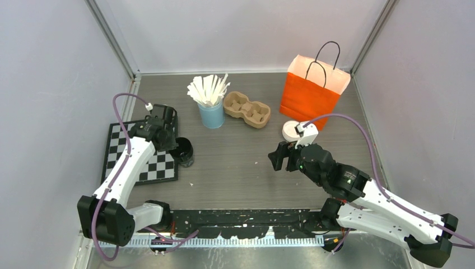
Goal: Pack the takeout coffee
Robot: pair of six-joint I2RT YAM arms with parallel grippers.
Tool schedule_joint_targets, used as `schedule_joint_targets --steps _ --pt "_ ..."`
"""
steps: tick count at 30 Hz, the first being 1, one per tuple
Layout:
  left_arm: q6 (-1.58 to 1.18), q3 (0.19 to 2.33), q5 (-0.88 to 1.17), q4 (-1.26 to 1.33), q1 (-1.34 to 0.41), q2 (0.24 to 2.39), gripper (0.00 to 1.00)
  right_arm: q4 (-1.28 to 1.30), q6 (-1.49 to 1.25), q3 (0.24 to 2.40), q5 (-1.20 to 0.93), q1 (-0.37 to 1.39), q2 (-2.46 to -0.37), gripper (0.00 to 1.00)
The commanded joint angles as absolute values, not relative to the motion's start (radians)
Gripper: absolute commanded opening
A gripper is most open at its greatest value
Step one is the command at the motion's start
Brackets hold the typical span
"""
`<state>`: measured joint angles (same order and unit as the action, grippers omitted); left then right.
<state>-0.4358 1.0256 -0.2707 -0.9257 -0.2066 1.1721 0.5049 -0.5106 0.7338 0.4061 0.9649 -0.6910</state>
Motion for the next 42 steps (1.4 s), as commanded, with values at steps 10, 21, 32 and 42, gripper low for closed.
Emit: schedule_joint_targets --steps 10,21,32,42 --pt "-0.407 1.044 -0.222 -0.924 -0.199 1.162 0.00 0.494 -0.516 0.725 0.436 0.967 -0.679 0.83" --pt "-0.407 1.109 -0.202 -0.949 -0.201 1.120 0.00 0.497 -0.513 0.724 0.436 0.967 -0.680 0.83" --pt "-0.398 1.135 -0.150 -0.970 -0.199 1.091 0.00 0.486 -0.519 0.732 0.426 0.967 -0.696 0.82" --pt "-0.414 1.194 -0.090 -0.990 -0.199 1.054 0.00 0.401 -0.571 0.794 0.329 0.967 -0.778 0.80"
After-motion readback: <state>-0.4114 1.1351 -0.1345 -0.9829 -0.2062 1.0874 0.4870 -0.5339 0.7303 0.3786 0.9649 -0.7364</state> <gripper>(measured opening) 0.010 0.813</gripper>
